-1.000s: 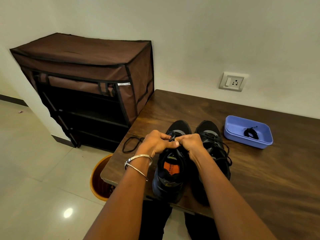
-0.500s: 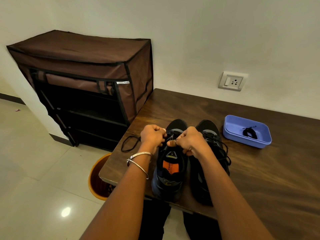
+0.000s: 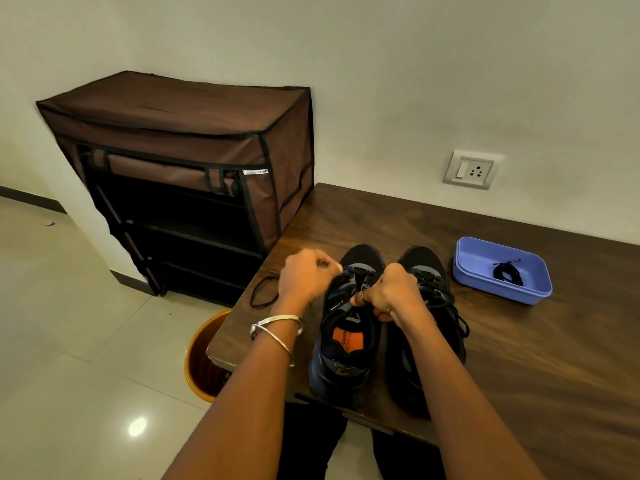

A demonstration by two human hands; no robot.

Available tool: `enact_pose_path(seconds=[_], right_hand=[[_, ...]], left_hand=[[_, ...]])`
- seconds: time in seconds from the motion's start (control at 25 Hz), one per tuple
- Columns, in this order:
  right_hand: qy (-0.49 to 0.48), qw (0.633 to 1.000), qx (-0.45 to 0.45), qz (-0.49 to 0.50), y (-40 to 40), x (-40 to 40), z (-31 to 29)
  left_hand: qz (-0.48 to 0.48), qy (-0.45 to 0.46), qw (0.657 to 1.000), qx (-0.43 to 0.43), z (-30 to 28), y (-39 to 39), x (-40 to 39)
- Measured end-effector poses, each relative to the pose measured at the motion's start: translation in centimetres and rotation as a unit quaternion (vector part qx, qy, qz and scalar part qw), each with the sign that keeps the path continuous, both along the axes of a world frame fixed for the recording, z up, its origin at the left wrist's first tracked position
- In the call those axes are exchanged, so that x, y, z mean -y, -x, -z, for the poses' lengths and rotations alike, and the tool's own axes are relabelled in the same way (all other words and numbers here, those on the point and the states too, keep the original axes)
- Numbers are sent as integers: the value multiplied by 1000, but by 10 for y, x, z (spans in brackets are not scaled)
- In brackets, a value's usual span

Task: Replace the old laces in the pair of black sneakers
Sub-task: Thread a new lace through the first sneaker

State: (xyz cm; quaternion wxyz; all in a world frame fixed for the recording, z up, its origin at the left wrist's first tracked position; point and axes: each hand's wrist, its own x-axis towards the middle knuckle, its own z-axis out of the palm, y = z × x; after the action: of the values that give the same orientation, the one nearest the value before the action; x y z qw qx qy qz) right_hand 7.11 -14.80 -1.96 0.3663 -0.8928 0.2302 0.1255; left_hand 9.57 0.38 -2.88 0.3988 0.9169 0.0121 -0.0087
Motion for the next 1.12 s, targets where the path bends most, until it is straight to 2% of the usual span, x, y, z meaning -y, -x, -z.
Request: enact_pose_path(seconds=[0.08,0.16,0.24,0.32,0.36,0.4,0.48,0.52,0.56,0.6,0.64,0.68,0.72,0.76,0.8,0.84,0.88,0.96,1.0,1.04,1.08,1.12], right_hand=[[4,1000,7,-5,1,0,1],[-13,1000,14,-6,1,2,2],[-23,999,6,-23,1,5,3],[-29,999,-4,-36,0,9,2],[-35,999,-8,-38,0,10,3],[-42,998,-10,-37,1,10,4],[-43,998,-10,-38,3,8,3],[-39,998,-14,-39,4,8,2],[-39,998,-19,-41,4,7,0],[-39,998,-22,-43,4,8,-1],[-39,998,-22,-45,4,8,-2],[-38,998,-23,-48,3,9,-3],[-37,998,-24,-50,3,9,-3],[-35,998,-25,-52,2,9,-3],[-31,998,-24,-54,3,9,-2],[-24,998,-23,-56,2,8,-2],[-19,998,-24,-56,2,8,-2],[-16,998,-27,-52,1,6,0],[-15,998,-27,-50,2,6,1],[-14,998,-23,-49,2,7,2],[-14,999,-20,-49,2,7,1],[-18,998,-18,-49,3,7,1]], left_hand=[[53,-102,992,-53,7,2,7],[33,-97,994,-40,6,1,10],[17,11,999,-38,5,-2,9],[-17,215,974,-74,-1,0,12],[-43,329,939,-92,-6,2,14],[-69,452,882,-109,-11,4,15],[-108,684,714,-102,-26,3,11],[-117,755,640,-77,-31,3,6],[-123,780,612,-47,-34,2,0],[-125,759,638,-17,-35,1,-5],[-118,690,714,12,-33,1,-8],[-97,568,817,34,-29,2,-9],[-62,401,913,48,-22,2,-9],[-11,224,974,40,-14,2,-7],[41,71,997,4,-7,2,-3],[75,-36,996,-32,-4,2,1],[81,-96,991,-54,-3,3,6],[54,-154,985,-57,-5,2,11],[45,-163,984,-62,-4,2,13],[41,-133,988,-72,-4,1,14],[29,-53,995,-84,-4,0,14],[10,72,993,-93,-6,1,13]])
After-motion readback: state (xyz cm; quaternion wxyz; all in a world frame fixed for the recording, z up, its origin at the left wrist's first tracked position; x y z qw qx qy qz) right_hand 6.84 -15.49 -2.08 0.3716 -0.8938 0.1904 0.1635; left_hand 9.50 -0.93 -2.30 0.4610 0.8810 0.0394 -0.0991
